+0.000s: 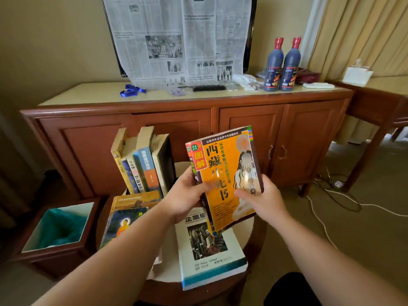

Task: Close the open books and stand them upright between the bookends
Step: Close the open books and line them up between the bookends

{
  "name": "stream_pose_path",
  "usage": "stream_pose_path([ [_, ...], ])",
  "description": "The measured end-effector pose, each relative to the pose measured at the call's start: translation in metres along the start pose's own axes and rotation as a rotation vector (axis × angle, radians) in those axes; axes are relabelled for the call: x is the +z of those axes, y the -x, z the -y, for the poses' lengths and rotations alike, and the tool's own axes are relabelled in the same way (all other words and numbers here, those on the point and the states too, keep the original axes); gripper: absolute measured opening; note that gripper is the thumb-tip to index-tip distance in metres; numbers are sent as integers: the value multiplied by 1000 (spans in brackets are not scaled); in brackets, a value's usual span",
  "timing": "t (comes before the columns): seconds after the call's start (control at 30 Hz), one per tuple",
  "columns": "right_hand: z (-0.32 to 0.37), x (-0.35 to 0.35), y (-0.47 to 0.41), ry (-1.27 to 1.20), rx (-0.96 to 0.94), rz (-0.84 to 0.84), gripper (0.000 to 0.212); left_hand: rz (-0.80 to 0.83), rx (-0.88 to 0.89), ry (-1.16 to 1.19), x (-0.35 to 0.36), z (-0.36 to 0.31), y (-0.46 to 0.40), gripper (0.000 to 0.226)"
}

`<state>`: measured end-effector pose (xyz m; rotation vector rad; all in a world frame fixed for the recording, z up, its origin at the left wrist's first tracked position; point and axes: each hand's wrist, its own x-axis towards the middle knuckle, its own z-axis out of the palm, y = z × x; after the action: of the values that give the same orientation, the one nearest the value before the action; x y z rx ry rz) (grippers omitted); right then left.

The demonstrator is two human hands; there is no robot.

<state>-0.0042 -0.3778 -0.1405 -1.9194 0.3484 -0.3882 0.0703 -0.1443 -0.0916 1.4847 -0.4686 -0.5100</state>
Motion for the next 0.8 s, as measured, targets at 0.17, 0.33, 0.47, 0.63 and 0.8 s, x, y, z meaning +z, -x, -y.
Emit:
stream_pose_path([
  [0.17, 23, 48, -10, 259, 0, 114, 76, -32, 1, -72, -35, -3, 20, 45],
  [0.33, 44, 96, -2, 355, -66, 72, 81, -76, 27, -121, -49, 10, 33, 51],
  [0.47, 52, 111, 8, 81, -36, 262, 49, -45, -25, 6, -56, 11, 41, 49],
  [0.63, 57, 107, 23, 61, -94, 446, 67, -45, -119, 109, -52, 11, 42, 44],
  [0.8, 48, 118, 28, 287, -73, 151, 55, -107, -139, 48, -49, 15, 39, 41],
])
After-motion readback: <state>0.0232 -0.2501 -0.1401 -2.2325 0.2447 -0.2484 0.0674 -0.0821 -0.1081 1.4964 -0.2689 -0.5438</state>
